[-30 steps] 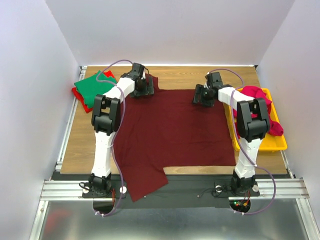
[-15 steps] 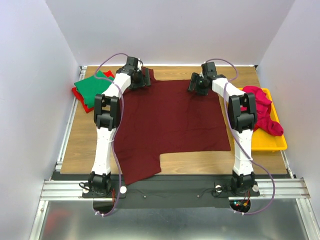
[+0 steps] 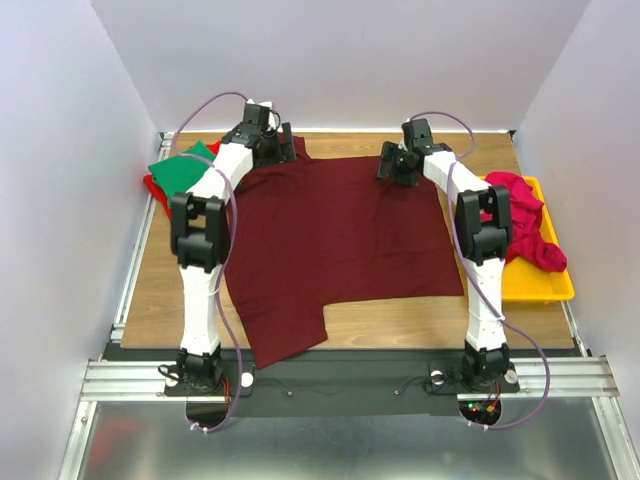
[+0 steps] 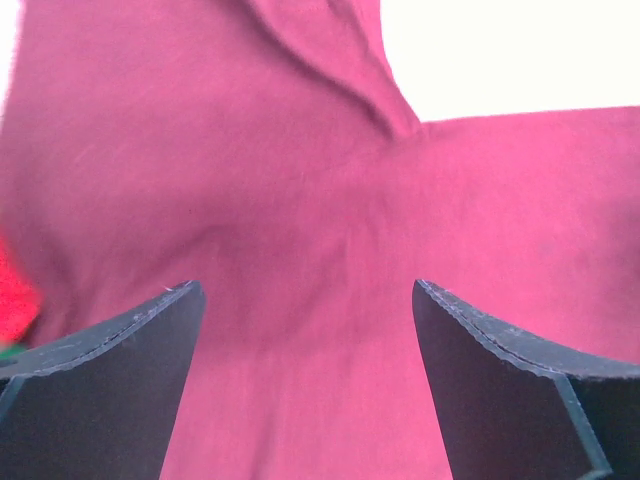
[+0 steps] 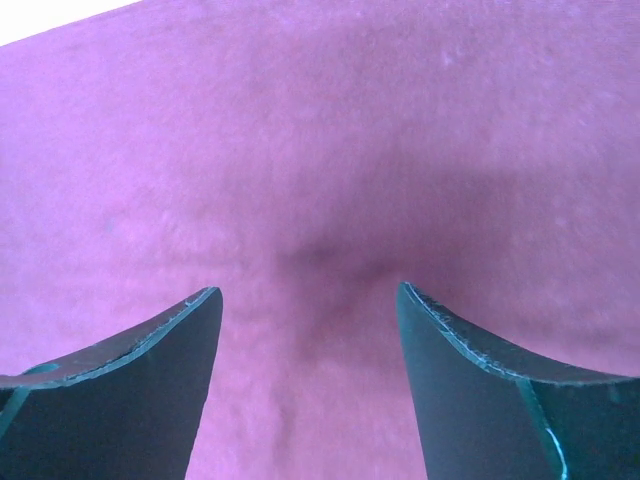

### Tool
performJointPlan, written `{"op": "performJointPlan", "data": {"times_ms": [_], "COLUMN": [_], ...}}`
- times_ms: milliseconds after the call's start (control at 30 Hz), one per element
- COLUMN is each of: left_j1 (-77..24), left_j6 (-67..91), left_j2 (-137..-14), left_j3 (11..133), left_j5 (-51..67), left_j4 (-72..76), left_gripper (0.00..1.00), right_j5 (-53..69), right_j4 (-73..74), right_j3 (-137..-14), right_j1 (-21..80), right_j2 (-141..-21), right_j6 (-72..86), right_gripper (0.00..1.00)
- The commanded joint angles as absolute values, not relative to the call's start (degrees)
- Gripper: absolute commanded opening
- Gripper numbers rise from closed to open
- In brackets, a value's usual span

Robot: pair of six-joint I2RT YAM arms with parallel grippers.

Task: Fold and stack the t-shirts
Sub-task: Flatten the tshirt out

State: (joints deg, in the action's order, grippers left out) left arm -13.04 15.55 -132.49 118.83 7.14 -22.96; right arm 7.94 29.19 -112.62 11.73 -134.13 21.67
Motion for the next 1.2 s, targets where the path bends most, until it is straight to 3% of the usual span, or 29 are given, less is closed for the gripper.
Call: {"op": "performJointPlan", "data": {"times_ms": [0,233,500,767,933,1167], "left_j1": [-15.4,-21.0,-27.2,-31.6,-42.0,-57.6], "left_j6": [17.0,31.4,49.8,58.9,64.7,77.0], "left_j2": [-111.1,-89.2,-70.4,-56.9,-49.1,-55.2], "left_j3": [106.9,77.3,52.7,40.5,35.3,36.6], "left_j5": [-3.3,-20.4,-19.2,-11.6,-10.6,-12.2], "left_j4": [-20.0,-28.4,-41.8,-44.8,-45.9,-50.3], "left_gripper": [0.97,0.98,0.98,0.92,0.88,0.86], "right_j5": [8.5,9.9,12.0,13.2,14.2,16.6], "right_j4": [29.3,29.3,28.6,28.4,28.4,28.4], "right_j3": [-110.4,-95.3,-80.9,-75.4,-75.9,-79.4], "right_j1": [12.0,12.0,11.9,12.0,12.0,11.9], "right_j2": [-123.7,-108.0,-97.6,-95.2,-97.2,-100.4], "right_j6": [19.3,19.9,19.9,19.7,18.9,20.0], "right_gripper": [0.76,0.76,0.76,0.76,0.76,0.76]}}
